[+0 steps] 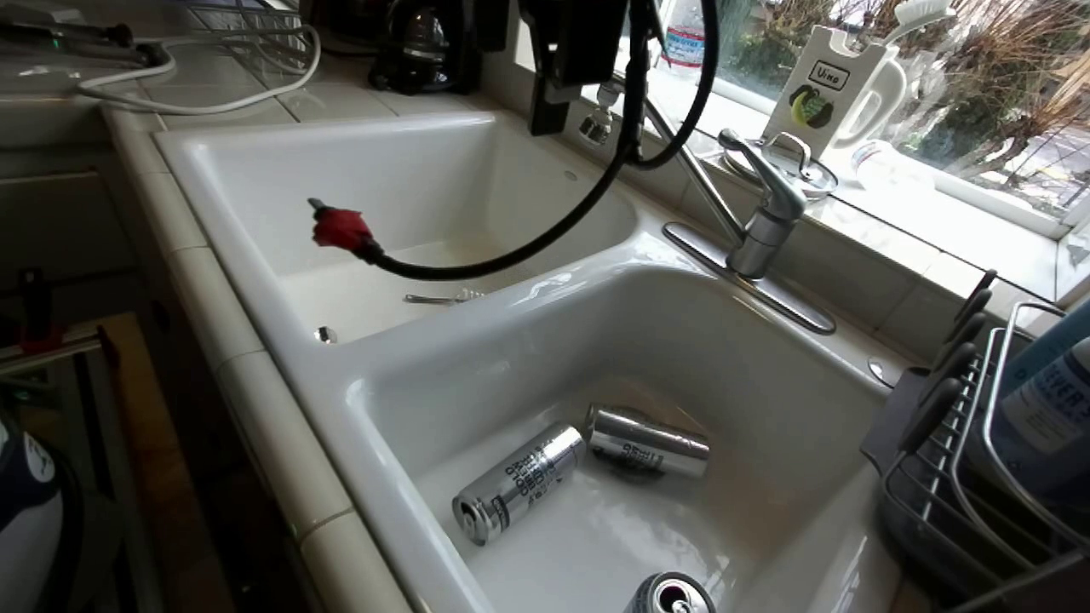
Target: Put the lid on the counter on the left
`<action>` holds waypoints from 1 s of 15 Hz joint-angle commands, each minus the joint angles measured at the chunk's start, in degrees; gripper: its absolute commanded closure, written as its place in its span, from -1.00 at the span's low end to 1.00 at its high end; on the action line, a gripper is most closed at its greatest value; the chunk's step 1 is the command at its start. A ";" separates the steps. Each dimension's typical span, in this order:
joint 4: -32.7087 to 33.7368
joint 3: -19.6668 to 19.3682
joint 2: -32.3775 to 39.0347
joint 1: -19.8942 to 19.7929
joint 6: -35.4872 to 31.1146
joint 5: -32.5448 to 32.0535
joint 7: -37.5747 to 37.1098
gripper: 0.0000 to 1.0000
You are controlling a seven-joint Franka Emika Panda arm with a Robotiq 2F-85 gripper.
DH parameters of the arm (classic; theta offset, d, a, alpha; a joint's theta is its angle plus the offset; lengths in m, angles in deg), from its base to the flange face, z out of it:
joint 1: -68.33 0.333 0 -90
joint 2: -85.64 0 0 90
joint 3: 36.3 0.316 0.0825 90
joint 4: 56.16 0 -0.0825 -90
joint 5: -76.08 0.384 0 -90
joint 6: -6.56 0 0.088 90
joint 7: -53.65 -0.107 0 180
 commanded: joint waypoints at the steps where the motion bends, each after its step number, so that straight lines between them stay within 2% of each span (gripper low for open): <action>1: 3.23 1.43 2.01 1.39 -3.29 2.14 0.98 -1.00; 5: 8.13 1.56 5.41 3.92 -9.76 2.61 3.50 -1.00; 10: 18.23 1.39 15.42 5.61 -21.41 1.52 7.10 -1.00; 13: 27.93 0.19 24.54 6.54 -21.62 3.48 8.15 -1.00; 15: 32.60 0.25 30.20 5.56 -21.35 4.39 6.22 -1.00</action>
